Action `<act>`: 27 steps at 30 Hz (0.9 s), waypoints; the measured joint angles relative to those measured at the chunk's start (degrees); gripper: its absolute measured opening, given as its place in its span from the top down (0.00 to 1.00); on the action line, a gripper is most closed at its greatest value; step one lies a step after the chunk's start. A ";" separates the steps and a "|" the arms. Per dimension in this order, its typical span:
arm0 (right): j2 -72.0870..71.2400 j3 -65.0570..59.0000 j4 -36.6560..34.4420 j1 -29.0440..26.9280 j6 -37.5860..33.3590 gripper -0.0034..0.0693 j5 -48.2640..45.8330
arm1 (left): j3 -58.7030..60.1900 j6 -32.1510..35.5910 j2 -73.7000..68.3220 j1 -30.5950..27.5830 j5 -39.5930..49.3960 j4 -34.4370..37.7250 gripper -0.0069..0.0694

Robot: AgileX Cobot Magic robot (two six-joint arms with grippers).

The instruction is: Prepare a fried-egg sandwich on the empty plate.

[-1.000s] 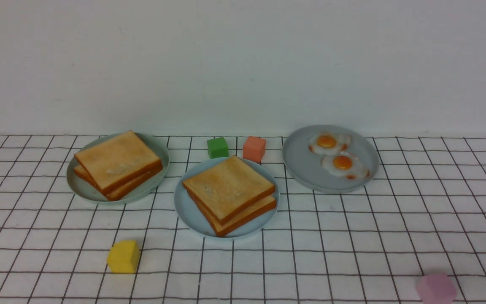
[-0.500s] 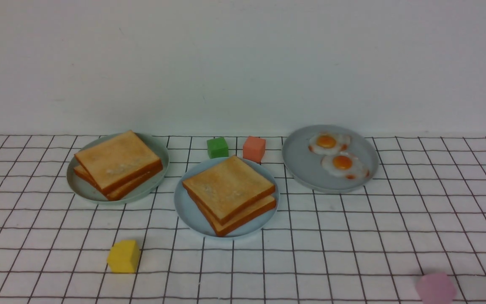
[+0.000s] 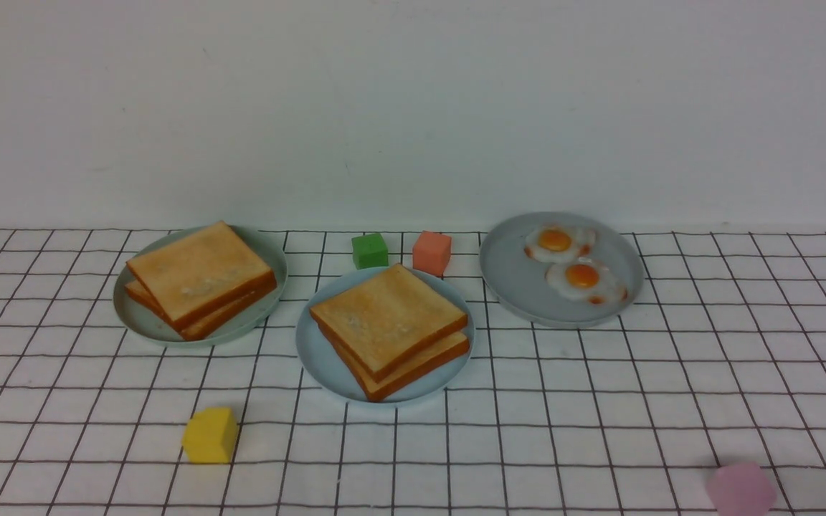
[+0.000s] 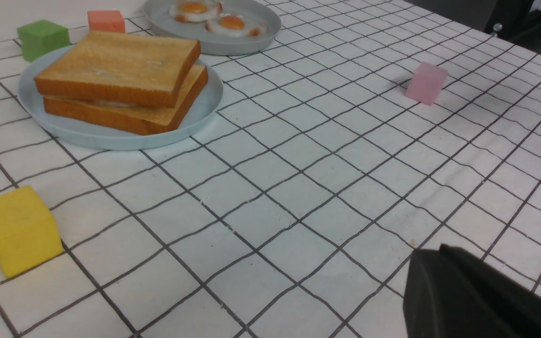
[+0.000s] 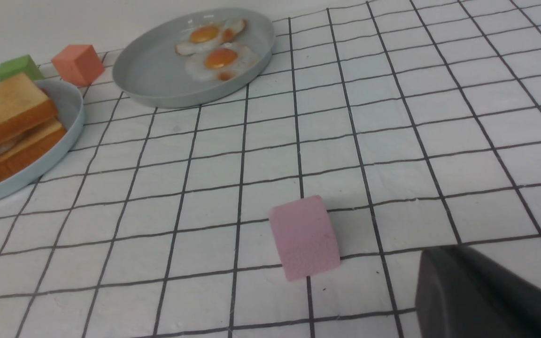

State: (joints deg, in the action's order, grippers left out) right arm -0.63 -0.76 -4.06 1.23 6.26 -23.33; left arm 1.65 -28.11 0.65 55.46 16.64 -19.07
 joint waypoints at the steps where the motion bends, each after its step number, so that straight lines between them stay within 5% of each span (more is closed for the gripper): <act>1: 0.00 0.00 0.00 0.00 0.00 0.97 0.00 | 0.00 0.00 0.00 0.00 0.06 0.00 0.92; 19: 0.00 0.00 -0.02 0.00 -0.05 0.95 0.07 | 0.00 1.38 0.00 -1.30 -2.17 -0.95 0.91; 23: 0.00 0.00 -0.07 0.00 -0.12 0.95 0.07 | 0.00 7.22 0.00 -9.41 -5.44 5.94 0.91; 27: 0.00 0.00 -0.07 0.00 -0.17 0.94 0.07 | 0.07 13.89 0.00 -23.91 -9.06 18.52 0.93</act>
State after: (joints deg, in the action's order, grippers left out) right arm -0.63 -0.76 -4.13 1.23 6.09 -23.26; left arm 1.72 -14.22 0.65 31.55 7.58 -0.55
